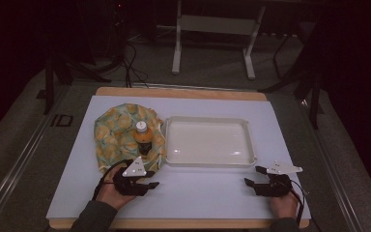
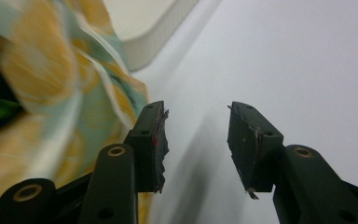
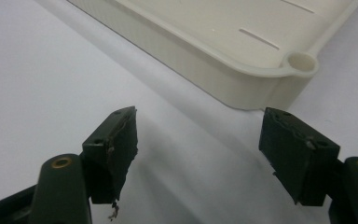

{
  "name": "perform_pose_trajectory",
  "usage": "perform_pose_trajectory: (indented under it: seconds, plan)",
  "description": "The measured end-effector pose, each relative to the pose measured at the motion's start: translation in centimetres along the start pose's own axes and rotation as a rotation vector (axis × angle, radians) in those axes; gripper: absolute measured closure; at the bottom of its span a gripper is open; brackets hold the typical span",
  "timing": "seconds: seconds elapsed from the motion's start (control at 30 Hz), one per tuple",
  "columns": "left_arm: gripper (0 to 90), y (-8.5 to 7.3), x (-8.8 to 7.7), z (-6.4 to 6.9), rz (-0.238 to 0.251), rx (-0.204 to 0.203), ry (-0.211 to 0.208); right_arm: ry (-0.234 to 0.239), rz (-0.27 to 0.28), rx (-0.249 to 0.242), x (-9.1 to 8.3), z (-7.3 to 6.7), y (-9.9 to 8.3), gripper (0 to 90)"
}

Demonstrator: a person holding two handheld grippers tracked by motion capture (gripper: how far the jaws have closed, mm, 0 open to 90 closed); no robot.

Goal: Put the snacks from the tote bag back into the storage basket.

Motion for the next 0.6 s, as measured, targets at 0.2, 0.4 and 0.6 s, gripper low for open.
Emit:
perform_pose_trajectory:
  seconds: [0.2,0.4,0.6]
  plan:
    - [55.4,1.8,-2.0,-1.2,-0.008,0.026,0.011,0.039,-0.022,-0.025,0.2,-0.3,-0.1,28.9]
    - [55.9,3.4,-3.7,-2.5,-0.012,0.048,0.01,0.053,-0.018,-0.038,0.1,-0.5,-0.1,30.2]
    - [57.9,4.6,-5.1,-3.7,-0.015,0.067,0.009,0.06,0.007,-0.028,-0.2,-0.4,0.0,26.6]
Point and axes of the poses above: each handheld gripper's, and its own axes: x roughly forward along the jaws, y roughly out of its top, z roughly to its right, the point moved 6 cm from there along x, roughly forward along the jaws, and after that the axes turned 1 degree about x, right-handed, at the moved point
